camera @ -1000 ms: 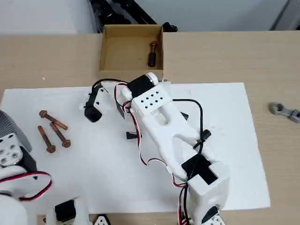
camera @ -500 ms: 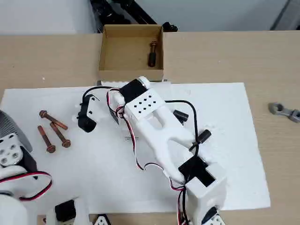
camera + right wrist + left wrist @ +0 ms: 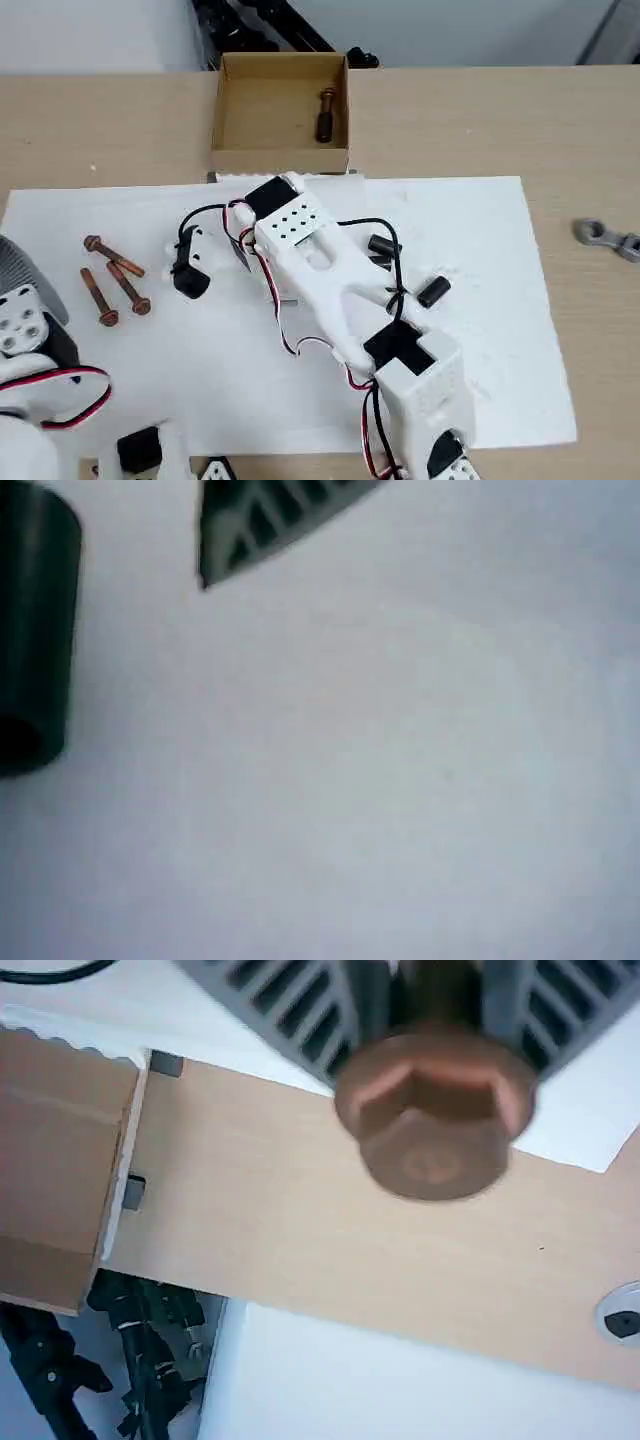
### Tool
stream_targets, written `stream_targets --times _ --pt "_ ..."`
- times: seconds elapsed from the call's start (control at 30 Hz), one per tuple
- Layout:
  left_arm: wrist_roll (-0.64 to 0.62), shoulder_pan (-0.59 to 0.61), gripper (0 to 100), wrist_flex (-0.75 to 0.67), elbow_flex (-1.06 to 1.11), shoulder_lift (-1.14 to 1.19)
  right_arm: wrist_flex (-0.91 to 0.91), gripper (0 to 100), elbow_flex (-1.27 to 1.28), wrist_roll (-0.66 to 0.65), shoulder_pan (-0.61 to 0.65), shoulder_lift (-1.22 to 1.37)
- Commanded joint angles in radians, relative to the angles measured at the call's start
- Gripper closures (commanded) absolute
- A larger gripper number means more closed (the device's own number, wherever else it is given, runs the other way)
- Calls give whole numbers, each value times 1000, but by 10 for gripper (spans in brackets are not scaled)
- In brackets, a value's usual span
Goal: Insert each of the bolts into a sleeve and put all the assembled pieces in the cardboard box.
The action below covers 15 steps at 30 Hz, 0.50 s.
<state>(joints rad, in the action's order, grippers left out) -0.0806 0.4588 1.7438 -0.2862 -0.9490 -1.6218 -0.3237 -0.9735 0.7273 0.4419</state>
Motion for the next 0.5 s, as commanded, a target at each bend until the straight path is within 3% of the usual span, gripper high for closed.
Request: stream_targets --times 0.0,0.47 --pt "5 6 994 8 -1 5 10 849 -51 -25 -2 -2" --pt "6 6 994 8 -1 5 96 849 -49 -26 -19 127"
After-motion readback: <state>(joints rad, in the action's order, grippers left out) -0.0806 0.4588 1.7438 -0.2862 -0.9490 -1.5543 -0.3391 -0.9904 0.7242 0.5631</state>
